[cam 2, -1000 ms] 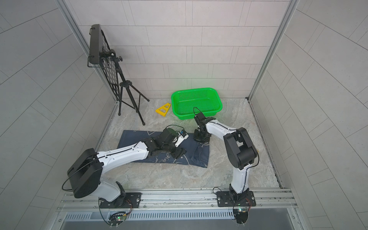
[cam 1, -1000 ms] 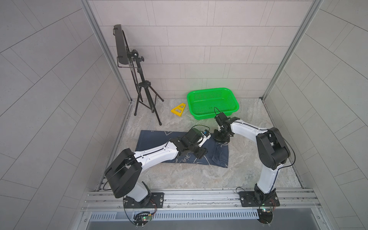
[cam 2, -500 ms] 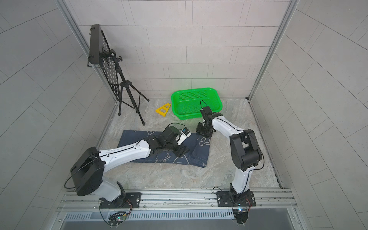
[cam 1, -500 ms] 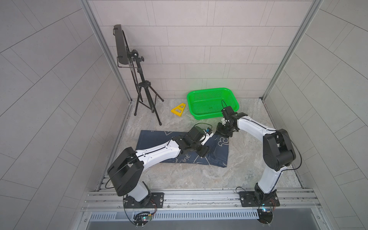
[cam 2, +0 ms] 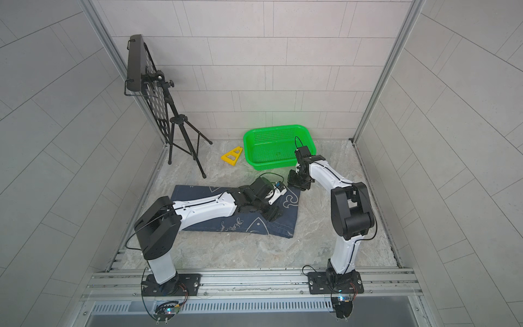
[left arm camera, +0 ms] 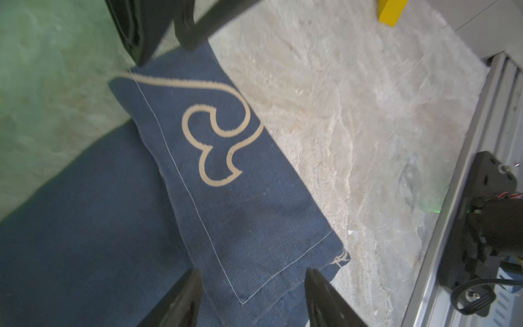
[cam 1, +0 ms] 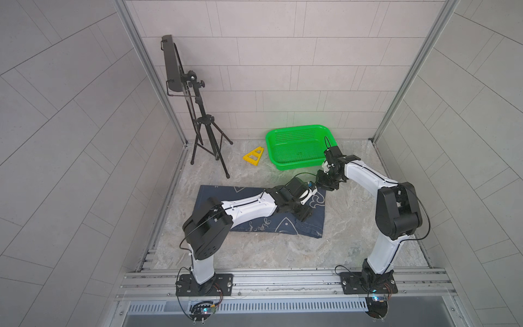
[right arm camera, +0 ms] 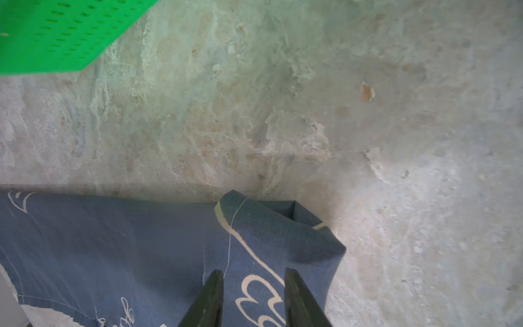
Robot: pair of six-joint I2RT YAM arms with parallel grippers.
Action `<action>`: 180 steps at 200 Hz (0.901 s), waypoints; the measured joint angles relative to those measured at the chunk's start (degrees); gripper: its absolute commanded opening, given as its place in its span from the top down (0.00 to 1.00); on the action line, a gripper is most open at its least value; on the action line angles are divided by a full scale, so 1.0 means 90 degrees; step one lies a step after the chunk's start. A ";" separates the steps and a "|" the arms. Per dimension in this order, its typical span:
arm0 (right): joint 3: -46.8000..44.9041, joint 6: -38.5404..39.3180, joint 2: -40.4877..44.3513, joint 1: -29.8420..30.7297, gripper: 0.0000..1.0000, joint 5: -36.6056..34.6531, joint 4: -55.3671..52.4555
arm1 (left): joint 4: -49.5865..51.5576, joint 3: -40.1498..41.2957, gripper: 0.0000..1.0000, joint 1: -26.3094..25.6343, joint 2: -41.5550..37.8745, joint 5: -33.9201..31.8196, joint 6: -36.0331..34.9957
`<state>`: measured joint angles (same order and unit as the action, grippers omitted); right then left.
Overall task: Roll up the pillowcase
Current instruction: Roll the pillowcase at the center of the board.
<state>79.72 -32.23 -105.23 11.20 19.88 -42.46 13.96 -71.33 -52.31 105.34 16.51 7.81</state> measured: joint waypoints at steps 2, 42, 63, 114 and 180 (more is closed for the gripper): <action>0.0005 0.0005 -0.0010 0.0000 0.59 0.0000 0.0002 | 0.0012 0.0000 0.35 0.0002 0.0024 0.0002 0.0015; 0.0068 0.0112 -0.0109 -0.0005 0.59 -0.0024 0.0092 | 0.0129 0.0000 0.37 0.0100 0.0435 0.0121 0.0357; 0.0049 0.0155 -0.0129 -0.0015 0.59 -0.0056 0.0153 | 0.0231 0.0000 0.38 0.0194 0.0568 0.0192 0.0561; 0.0002 0.0206 -0.0228 -0.0015 0.59 -0.0087 0.0240 | 0.0357 0.0000 0.61 0.0347 0.0636 0.0425 0.0828; 0.0005 0.0236 -0.0321 -0.0015 0.59 -0.0083 0.0262 | 0.0391 -0.0010 0.84 0.0308 0.0729 0.0855 0.0872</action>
<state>79.77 -30.11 -108.12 11.07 19.14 -40.10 17.47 -71.42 -49.54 111.90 24.21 15.66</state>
